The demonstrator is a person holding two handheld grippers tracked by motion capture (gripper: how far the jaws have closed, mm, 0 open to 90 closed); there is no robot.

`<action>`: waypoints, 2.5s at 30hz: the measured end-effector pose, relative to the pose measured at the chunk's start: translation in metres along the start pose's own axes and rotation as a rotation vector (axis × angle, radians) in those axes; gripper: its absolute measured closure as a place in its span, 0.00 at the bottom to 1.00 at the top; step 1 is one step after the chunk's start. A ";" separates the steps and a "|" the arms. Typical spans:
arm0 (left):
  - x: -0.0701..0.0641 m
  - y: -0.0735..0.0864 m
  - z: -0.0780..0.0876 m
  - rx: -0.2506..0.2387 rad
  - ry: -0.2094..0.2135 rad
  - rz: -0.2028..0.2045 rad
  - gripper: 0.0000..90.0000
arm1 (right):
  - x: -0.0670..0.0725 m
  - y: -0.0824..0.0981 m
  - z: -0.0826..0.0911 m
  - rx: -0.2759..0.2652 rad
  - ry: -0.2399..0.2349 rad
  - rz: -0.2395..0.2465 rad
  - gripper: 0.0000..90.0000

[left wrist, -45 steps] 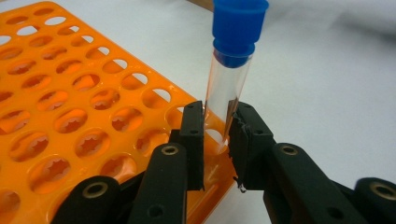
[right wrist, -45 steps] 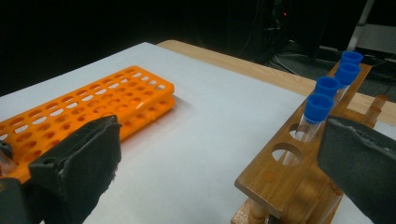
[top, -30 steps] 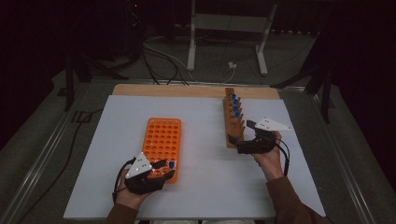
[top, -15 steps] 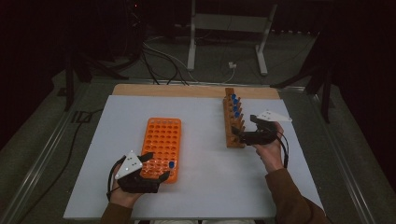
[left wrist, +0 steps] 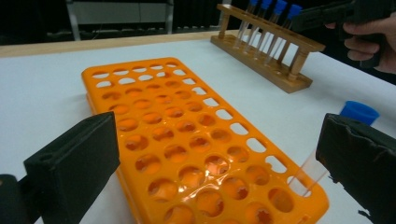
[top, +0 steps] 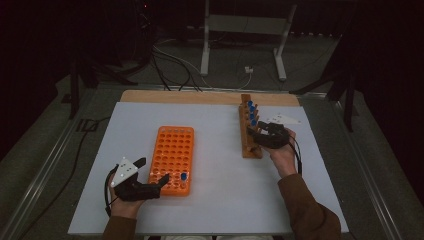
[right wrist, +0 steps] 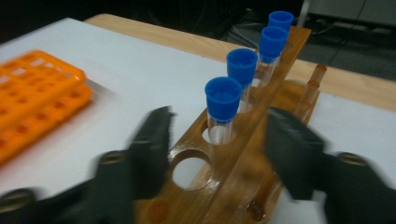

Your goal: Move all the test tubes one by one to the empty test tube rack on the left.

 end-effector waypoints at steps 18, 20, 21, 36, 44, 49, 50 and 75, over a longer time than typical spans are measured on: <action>0.001 0.003 -0.004 0.018 -0.018 0.002 0.01 | -0.004 -0.002 -0.015 -0.006 0.043 0.039 0.85; 0.002 0.003 -0.005 0.018 -0.024 0.006 0.01 | -0.004 -0.002 -0.015 -0.008 0.043 0.039 0.85; 0.003 0.003 -0.005 0.018 -0.027 0.008 0.01 | -0.004 -0.003 -0.014 -0.011 0.043 0.039 0.85; 0.012 -0.019 -0.014 0.003 -0.085 0.061 0.01 | 0.004 -0.036 0.006 -0.023 0.019 0.062 0.85; 0.009 -0.042 -0.020 -0.016 -0.098 0.011 0.01 | 0.013 -0.053 0.017 -0.034 0.014 0.103 0.85; 0.003 -0.056 -0.028 -0.030 -0.090 -0.021 0.01 | 0.021 -0.065 0.024 -0.066 -0.015 0.102 0.85; 0.001 -0.059 -0.030 -0.034 -0.085 -0.024 0.01 | 0.024 -0.067 0.025 -0.073 -0.023 0.101 0.85; -0.040 -0.080 -0.062 -0.036 0.041 -0.077 0.08 | 0.110 -0.059 -0.018 0.009 -0.288 0.104 0.85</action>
Point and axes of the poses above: each handheld gripper's, and its own axes: z roughly backward along the jaws, y roughly out of its underside, x roughly to its left, the point moved 9 cm from there along -z, roughly forward along the jaws, and after that the axes turned 14 degrees about -y, right-handed, at the moved point
